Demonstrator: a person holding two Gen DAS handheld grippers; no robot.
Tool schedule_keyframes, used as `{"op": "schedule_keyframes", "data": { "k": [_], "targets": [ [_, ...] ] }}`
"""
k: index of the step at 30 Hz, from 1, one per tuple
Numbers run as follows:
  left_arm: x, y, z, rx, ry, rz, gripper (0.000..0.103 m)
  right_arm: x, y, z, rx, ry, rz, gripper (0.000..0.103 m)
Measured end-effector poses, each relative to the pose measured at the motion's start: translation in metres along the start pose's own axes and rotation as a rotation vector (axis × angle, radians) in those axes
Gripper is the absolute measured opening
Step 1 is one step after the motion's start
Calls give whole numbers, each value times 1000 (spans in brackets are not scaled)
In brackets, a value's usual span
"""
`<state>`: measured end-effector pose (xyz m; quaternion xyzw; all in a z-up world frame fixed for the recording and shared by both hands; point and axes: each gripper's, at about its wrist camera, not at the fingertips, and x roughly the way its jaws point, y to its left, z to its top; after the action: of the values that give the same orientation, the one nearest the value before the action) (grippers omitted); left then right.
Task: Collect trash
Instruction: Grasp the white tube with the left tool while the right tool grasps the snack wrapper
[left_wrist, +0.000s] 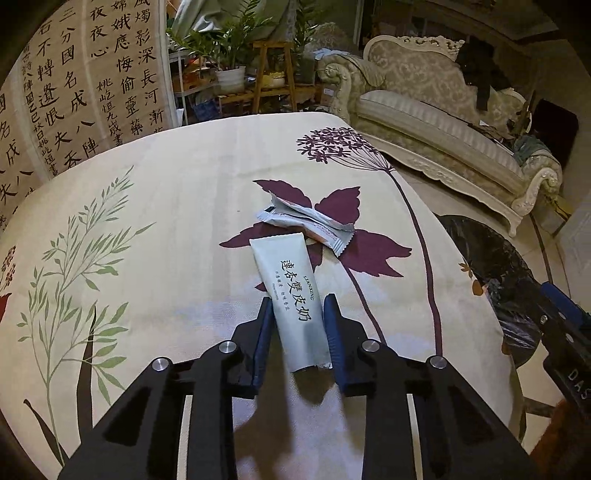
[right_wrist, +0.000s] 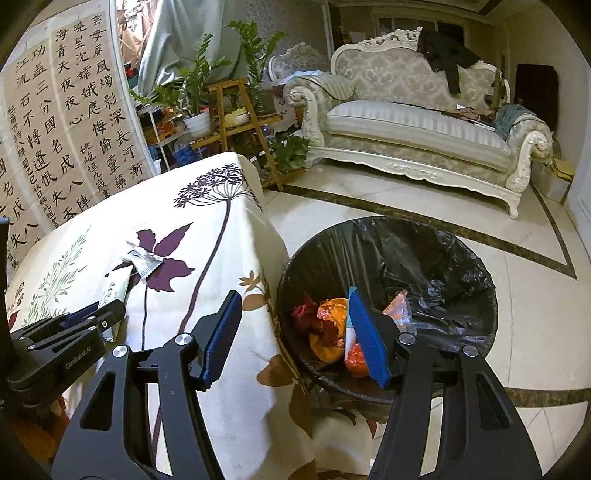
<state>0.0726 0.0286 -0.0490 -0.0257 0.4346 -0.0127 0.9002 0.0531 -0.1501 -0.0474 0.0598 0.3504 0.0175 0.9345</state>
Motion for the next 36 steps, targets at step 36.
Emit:
{"op": "schedule_keyframes", "data": {
  "k": [36],
  "targets": [
    [-21,141,-1,-144,-46,166,28,63,141,25,-249,116,186,59]
  ]
}}
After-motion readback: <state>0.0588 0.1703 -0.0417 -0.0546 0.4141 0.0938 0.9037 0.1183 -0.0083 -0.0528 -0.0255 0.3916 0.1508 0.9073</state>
